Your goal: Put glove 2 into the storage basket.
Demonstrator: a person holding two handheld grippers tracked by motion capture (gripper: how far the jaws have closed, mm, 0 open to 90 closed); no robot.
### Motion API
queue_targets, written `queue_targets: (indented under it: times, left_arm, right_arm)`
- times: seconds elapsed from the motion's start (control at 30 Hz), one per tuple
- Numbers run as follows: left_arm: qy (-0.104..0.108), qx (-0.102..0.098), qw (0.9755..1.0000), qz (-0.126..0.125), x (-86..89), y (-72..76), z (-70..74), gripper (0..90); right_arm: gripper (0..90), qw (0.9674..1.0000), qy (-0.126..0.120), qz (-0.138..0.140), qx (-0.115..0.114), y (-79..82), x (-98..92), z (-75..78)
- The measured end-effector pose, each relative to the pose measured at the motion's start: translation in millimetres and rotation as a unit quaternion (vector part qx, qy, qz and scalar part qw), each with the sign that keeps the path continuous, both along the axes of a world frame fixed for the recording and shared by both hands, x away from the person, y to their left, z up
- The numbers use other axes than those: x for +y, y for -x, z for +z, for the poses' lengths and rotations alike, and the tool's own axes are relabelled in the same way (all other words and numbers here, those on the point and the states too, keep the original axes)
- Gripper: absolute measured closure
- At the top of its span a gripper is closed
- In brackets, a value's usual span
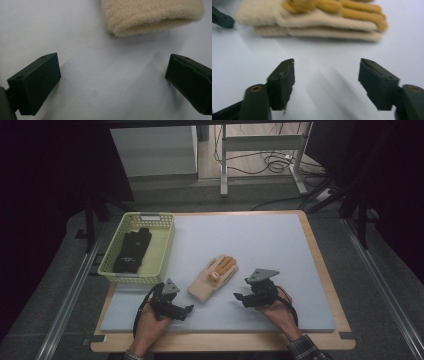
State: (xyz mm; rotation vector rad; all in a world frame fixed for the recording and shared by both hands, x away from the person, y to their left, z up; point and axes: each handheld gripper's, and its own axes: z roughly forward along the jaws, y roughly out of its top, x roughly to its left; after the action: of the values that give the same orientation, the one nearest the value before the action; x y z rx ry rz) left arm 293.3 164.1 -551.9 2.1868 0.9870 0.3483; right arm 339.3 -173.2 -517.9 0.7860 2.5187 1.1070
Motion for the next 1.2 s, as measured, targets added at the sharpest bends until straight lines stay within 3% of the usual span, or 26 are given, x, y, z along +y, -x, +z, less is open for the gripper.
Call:
queue_targets:
  times: [0.2, 0.5, 0.53, 0.6, 1.1, 1.2]
  left_arm:
    - [0.000, 0.000, 1.0000, 0.000, 0.0, 0.0, 0.0, 0.1]
    - [0.000, 0.000, 1.0000, 0.000, -0.1, -0.1, 0.0, 0.1]
    - [-0.002, 0.000, 1.0000, 0.000, -0.3, 0.0, 0.0, 0.0]
    - [-0.004, -0.001, 1.0000, 0.002, -0.5, 0.1, 0.0, 0.0]
    - [-0.001, 0.003, 1.0000, 0.007, -1.1, 0.0, 0.4, 0.0]
    - [-0.007, 0.015, 0.9998, 0.014, -3.3, -1.3, 3.2, 0.6]
  right_arm:
    - [19.3, 0.9995, 0.001, -0.031, 0.004, 0.6, -24.0, -2.7]
    - [13.3, 0.9953, 0.010, -0.097, -0.002, 2.2, -63.6, -13.2]
    - [12.5, 0.9949, 0.015, -0.100, 0.009, 0.8, -64.5, -14.9]
    - [11.5, 0.9944, 0.023, -0.103, 0.004, 2.0, -62.8, -14.9]
    - [11.4, 0.9943, 0.019, -0.105, 0.005, 1.9, -63.6, -15.6]
    - [11.4, 0.9943, 0.019, -0.105, 0.005, 1.9, -63.6, -15.6]
